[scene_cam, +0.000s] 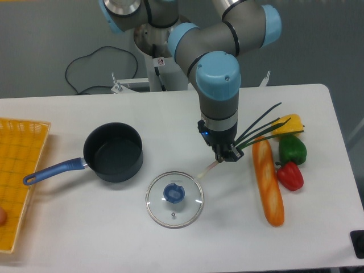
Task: Place the green onion in the pot
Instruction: 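Lift the held green onions up from beside the peppers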
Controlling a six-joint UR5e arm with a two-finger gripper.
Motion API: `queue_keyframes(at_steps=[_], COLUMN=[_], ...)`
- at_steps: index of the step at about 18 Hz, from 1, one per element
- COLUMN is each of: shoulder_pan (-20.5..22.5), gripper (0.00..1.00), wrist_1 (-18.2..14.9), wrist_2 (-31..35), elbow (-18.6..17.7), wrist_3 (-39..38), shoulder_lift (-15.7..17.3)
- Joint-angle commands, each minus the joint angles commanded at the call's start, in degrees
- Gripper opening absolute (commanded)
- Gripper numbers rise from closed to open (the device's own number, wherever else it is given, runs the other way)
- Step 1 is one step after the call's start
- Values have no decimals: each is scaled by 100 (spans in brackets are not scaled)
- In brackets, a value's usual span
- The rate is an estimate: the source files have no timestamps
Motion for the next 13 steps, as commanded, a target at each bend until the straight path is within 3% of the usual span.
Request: queue_keyframes(at_steps=[7, 10, 13], shoulder_pan=[-61, -79, -114], gripper=[15, 16, 16], wrist_1=[-115, -133, -98], wrist_2=[27, 53, 262], elbow=[-26, -280, -816], wrist_3=[-44, -61, -88], shoulder_lift=[78, 350, 798])
